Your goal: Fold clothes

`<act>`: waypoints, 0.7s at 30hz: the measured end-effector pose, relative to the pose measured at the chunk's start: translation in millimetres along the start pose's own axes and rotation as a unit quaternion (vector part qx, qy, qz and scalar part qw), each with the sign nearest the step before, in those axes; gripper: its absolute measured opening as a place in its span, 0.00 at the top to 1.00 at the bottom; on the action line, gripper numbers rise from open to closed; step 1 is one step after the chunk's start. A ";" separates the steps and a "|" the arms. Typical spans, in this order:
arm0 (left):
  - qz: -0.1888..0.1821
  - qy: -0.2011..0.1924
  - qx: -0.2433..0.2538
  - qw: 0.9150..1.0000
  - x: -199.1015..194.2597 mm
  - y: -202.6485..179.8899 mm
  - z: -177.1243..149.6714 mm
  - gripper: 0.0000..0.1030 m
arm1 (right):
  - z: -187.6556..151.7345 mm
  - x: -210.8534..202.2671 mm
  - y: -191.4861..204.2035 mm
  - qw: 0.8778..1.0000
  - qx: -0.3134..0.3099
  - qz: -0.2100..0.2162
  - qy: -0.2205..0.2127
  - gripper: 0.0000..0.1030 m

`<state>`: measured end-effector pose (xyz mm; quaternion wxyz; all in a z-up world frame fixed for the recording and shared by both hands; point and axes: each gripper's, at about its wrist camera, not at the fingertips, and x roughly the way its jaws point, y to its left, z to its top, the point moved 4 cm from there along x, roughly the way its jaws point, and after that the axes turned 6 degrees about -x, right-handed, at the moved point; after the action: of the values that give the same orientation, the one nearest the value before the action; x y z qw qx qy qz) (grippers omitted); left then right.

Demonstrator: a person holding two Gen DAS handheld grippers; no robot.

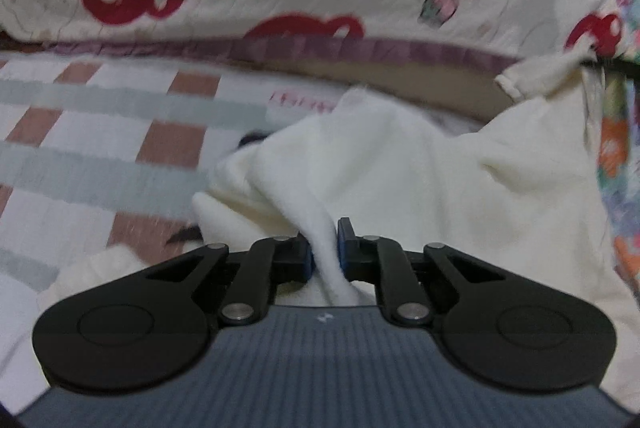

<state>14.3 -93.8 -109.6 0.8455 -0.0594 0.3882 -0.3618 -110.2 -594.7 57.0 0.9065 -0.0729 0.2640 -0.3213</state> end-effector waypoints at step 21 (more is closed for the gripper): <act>-0.015 0.019 -0.005 1.000 10.2 -7.7 -2.6 0.79 | -161.3 57.1 -84.4 0.978 0.107 0.013 0.181 0.56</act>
<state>12.6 -105.6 -114.8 0.8321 -0.0626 0.4056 -0.3731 -203.5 -690.2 -79.3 0.8506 0.0878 0.3884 -0.3435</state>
